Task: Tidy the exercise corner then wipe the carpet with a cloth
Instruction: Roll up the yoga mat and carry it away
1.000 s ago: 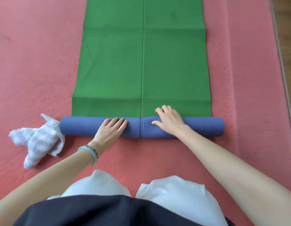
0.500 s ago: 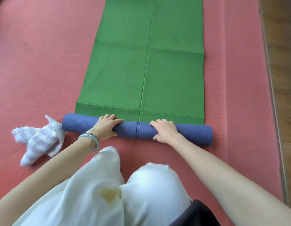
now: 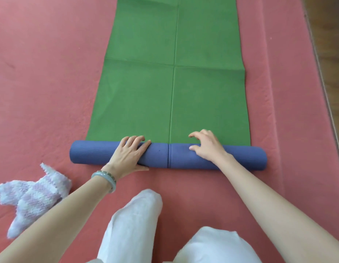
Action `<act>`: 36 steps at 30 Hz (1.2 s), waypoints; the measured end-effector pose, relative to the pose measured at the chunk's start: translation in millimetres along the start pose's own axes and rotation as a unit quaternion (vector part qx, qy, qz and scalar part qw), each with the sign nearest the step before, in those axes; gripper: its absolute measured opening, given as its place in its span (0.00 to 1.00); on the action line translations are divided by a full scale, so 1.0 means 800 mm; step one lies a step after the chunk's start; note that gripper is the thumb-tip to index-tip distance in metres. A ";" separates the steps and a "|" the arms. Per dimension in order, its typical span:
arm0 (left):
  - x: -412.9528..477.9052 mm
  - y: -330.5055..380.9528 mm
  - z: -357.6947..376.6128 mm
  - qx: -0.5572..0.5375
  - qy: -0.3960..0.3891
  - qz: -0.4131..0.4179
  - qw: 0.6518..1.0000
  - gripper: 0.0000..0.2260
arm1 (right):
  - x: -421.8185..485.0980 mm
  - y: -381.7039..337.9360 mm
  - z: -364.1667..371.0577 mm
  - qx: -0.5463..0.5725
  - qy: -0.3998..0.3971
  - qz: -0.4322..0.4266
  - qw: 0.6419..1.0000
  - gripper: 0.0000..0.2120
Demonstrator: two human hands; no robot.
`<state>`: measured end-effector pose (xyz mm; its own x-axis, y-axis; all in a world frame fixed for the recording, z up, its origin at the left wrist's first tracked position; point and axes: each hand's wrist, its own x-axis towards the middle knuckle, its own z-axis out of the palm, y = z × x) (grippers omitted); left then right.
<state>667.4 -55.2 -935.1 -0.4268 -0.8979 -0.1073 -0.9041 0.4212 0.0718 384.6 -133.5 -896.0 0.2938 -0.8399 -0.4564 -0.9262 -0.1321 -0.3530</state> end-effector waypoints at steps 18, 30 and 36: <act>0.028 -0.053 -0.027 -0.041 0.044 0.008 0.998 0.35 | 0.043 -0.017 -0.005 -0.114 -0.020 -0.073 0.991 0.42; 0.087 -0.083 -0.030 0.014 -0.051 0.049 0.997 0.46 | 0.037 -0.001 -0.017 -0.163 0.062 -0.092 0.980 0.44; 0.147 -0.119 -0.057 -0.168 -0.230 0.028 0.958 0.41 | 0.043 -0.007 0.006 -0.284 0.086 -0.084 0.951 0.54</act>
<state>704.2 -206.7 -909.7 -0.5085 -0.6915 -0.5132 -0.8548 0.3336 0.3975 400.9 -159.4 -913.7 0.4508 -0.8489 -0.2759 -0.8621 -0.4942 0.1121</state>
